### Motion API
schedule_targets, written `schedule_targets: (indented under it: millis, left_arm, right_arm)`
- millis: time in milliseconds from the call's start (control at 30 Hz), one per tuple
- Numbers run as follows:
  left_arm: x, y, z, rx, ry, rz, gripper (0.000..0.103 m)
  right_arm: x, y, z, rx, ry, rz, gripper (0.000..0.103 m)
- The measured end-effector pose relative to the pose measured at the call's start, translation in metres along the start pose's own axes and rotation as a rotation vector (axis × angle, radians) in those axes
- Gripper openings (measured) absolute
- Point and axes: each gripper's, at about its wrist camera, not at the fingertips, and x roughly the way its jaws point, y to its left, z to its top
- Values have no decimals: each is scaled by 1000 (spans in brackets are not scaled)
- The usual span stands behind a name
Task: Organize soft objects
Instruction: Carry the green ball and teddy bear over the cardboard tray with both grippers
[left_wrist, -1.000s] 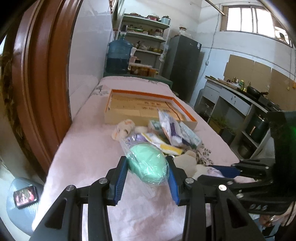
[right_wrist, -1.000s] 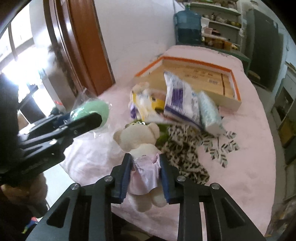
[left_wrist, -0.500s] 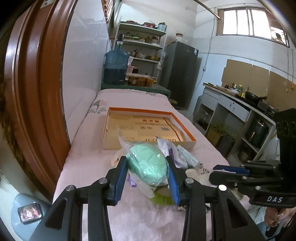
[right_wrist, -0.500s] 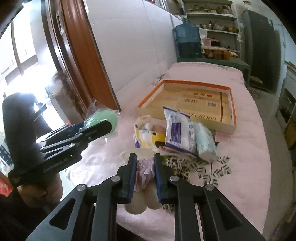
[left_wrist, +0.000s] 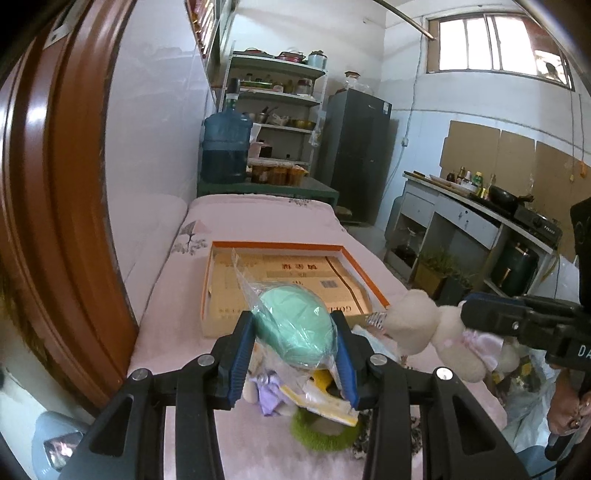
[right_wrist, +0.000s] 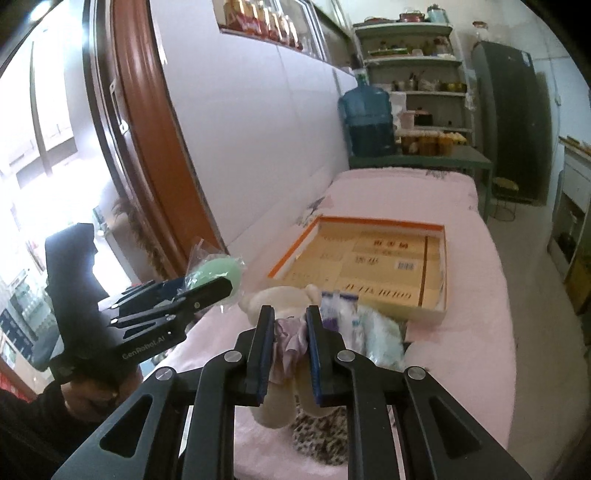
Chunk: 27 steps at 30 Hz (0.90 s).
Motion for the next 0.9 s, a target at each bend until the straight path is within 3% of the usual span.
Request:
schedule_targets:
  millis: [567, 900]
  left_arm:
    - [45, -6, 64, 31, -13, 56, 41]
    - [99, 5, 92, -1, 5, 58, 41]
  right_arm:
    - [20, -52, 55, 51, -100, -83, 18]
    - [65, -81, 91, 80, -107, -110, 18]
